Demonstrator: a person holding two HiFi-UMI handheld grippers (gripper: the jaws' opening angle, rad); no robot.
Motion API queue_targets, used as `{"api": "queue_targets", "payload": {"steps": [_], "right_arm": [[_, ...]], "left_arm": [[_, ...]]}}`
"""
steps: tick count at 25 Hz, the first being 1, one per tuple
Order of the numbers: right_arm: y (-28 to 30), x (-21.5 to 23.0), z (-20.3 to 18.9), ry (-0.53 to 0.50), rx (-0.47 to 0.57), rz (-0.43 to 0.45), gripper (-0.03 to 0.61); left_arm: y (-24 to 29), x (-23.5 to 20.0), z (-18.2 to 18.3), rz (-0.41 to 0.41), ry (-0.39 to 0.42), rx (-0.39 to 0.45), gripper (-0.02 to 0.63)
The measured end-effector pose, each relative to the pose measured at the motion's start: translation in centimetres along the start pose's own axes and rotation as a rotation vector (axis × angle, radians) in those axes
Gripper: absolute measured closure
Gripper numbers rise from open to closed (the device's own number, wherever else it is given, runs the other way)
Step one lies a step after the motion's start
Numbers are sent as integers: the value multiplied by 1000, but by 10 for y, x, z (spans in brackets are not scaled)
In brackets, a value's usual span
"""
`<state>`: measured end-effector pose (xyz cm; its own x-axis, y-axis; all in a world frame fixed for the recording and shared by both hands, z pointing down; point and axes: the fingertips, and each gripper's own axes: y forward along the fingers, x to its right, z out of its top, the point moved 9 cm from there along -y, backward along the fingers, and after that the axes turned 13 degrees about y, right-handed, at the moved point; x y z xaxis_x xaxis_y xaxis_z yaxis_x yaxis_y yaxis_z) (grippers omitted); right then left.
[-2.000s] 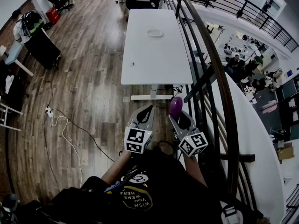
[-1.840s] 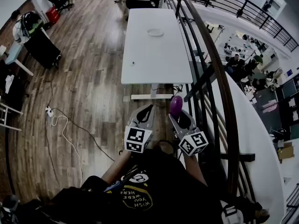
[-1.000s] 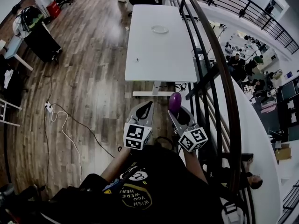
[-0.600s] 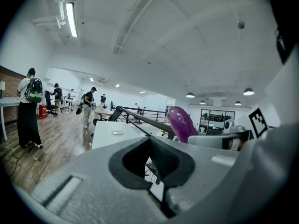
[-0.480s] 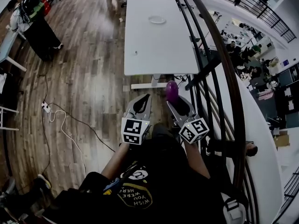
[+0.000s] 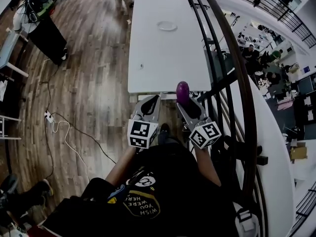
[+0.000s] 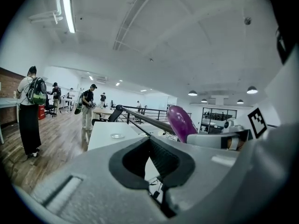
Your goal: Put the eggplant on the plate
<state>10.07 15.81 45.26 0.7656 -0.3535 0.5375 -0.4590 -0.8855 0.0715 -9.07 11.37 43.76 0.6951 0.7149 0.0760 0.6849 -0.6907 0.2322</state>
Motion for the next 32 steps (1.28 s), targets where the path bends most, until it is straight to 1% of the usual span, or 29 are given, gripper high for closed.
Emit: {"api": "queue_targets", "payload": {"steps": [3, 7, 10, 12, 16, 20, 23, 25, 28, 32], "right_arm": [[24, 32, 25, 0, -1, 22, 377], [51, 68, 50, -11, -17, 52, 378], [76, 92, 69, -16, -28, 61, 379], [95, 102, 77, -24, -33, 62, 378], [136, 123, 86, -18, -52, 47, 379], [182, 128, 108, -42, -68, 19, 377], [219, 145, 111, -56, -75, -1, 379], [241, 161, 109, -64, -84, -15, 377], [273, 179, 112, -78, -101, -21, 378], [319, 222, 113, -107, -160, -22, 377]], "left_arm": [[46, -9, 16, 10, 21, 8, 609], [95, -19, 25, 37, 39, 0, 609], [128, -32, 32, 34, 18, 3, 609], [146, -44, 33, 29, -3, 1, 609], [182, -74, 31, 19, -13, -22, 608], [214, -117, 46, -6, -9, -13, 609], [247, -148, 39, -26, -14, -12, 609], [270, -164, 30, -42, -18, -21, 609], [296, -185, 26, -59, -17, -39, 609], [330, -207, 19, -56, -43, -64, 609]]}}
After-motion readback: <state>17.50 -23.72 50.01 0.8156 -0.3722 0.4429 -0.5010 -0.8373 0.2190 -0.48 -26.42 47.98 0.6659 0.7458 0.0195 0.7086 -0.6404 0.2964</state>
